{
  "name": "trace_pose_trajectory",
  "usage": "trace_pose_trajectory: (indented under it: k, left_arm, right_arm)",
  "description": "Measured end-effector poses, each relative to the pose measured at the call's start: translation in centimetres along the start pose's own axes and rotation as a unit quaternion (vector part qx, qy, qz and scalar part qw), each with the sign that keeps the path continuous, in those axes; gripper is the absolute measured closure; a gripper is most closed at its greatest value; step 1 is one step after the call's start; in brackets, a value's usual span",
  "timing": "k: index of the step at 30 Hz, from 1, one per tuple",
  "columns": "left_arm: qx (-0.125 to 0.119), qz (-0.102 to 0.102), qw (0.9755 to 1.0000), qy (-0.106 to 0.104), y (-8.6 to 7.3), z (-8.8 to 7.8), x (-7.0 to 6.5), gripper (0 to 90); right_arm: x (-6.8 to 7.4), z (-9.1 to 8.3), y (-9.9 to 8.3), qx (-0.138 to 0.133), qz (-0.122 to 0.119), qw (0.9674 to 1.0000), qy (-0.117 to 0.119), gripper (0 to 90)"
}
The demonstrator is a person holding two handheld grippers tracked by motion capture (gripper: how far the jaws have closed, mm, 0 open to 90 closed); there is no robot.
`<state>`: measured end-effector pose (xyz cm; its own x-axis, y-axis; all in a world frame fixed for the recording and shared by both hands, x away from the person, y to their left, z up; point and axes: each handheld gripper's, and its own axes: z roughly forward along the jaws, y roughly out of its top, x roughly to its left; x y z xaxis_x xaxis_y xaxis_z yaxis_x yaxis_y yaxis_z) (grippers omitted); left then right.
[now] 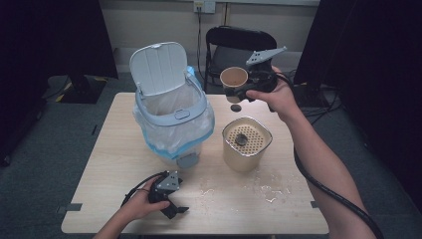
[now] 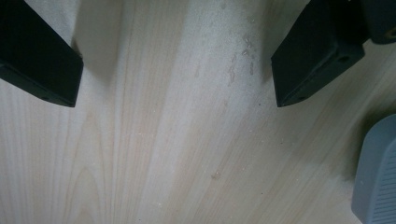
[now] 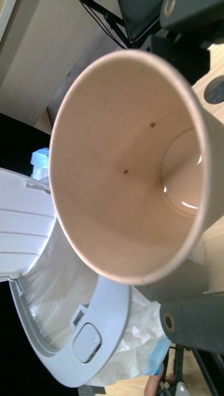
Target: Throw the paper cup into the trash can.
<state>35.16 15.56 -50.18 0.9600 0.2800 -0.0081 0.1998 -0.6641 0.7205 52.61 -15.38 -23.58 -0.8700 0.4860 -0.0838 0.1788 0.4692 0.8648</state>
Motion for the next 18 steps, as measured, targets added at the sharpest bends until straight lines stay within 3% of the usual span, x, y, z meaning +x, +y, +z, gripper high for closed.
trace_pose_trajectory:
  k: [18]
  left_arm:
    - [0.001, 0.000, 1.0000, 0.000, 0.0, 0.0, 0.0, 1.2]
  right_arm:
    - [0.6, 1.4, 3.4, -0.008, -0.006, 0.9999, 0.012, 24.7]
